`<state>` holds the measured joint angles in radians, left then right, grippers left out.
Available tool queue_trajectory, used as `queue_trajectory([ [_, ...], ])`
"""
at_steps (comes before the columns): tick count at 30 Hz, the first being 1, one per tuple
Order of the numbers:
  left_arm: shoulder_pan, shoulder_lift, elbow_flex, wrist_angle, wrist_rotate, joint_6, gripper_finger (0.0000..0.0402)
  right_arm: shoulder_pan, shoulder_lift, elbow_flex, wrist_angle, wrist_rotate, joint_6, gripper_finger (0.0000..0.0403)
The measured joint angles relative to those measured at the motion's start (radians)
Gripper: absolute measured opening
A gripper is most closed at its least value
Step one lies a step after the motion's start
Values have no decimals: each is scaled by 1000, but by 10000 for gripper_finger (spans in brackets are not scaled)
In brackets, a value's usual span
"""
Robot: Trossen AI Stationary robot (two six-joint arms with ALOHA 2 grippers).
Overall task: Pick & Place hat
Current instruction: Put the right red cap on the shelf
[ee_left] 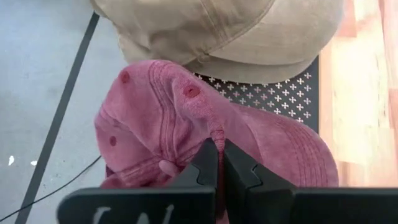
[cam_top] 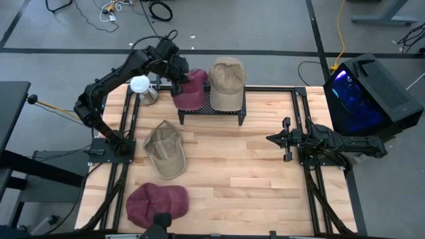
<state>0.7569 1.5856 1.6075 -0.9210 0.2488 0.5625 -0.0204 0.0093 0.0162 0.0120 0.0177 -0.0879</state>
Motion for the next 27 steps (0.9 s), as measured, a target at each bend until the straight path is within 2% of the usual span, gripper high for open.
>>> queue_trajectory([
  [16, -17, 1, -31, 99, 42, -1, 10, 0, 0, 0, 0, 0, 0, 10],
  [27, -48, 61, -31, 124, 56, 22, 13, 0, 0, 0, 0, 0, 0, 10],
])
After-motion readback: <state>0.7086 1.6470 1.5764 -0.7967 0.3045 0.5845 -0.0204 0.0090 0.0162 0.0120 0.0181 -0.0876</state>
